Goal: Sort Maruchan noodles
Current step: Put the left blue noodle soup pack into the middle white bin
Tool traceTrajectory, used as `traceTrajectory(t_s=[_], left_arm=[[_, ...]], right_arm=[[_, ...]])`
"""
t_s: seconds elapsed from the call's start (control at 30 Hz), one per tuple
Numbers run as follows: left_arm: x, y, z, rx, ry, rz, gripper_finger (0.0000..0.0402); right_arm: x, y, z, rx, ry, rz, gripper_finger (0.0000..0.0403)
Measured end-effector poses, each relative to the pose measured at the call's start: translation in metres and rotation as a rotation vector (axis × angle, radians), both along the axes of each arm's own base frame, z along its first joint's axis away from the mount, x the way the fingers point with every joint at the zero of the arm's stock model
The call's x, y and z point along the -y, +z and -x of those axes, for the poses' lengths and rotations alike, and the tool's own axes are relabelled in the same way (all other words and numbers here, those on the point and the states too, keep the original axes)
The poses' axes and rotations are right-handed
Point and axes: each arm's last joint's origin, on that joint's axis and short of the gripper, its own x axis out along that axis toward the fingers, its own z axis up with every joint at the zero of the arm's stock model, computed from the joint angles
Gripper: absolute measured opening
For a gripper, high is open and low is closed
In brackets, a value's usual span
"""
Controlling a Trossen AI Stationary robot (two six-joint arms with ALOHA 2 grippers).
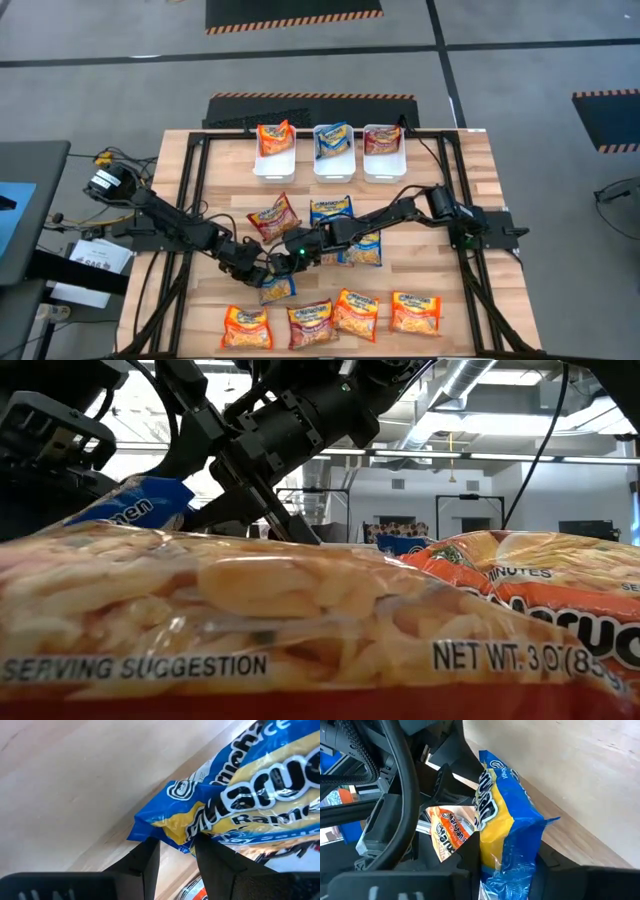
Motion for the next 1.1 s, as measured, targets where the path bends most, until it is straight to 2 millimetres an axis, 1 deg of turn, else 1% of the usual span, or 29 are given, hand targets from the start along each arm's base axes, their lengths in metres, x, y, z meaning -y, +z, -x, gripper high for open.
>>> traceTrajectory(t_s=[0.23, 0.4, 0.57, 0.7, 0.8, 0.93, 1.0, 1.1], left_arm=[[0.001, 0.004, -0.004, 0.076, -0.126, 0.038, 0.0119], [0.002, 0.007, -0.006, 0.105, -0.239, 0.129, 0.0121], [-0.003, 0.007, -0.006, 0.074, -0.282, 0.195, 0.0129], [-0.008, 0.010, -0.009, 0.098, -0.303, 0.225, 0.0130], [-0.011, 0.018, -0.009, 0.135, -0.293, 0.238, 0.0128], [-0.015, 0.039, -0.005, 0.238, -0.281, 0.235, 0.0128], [-0.017, 0.049, -0.002, 0.289, -0.260, 0.223, 0.0127], [-0.021, 0.067, 0.006, 0.376, -0.219, 0.201, 0.0127]], right_arm=[[0.002, 0.000, -0.001, 0.013, 0.034, 0.005, 0.0113], [0.002, 0.000, -0.001, 0.016, 0.037, 0.006, 0.0113], [0.002, 0.000, -0.001, 0.022, 0.049, 0.020, 0.0113], [0.002, 0.000, 0.000, 0.030, 0.062, 0.038, 0.0113], [0.002, 0.002, 0.000, 0.032, 0.068, 0.043, 0.0113], [0.006, 0.009, 0.004, 0.003, 0.076, 0.062, 0.0113], [0.010, 0.016, 0.011, -0.038, 0.087, 0.087, 0.0113], [0.015, 0.030, 0.017, -0.047, 0.103, 0.125, 0.0113]])
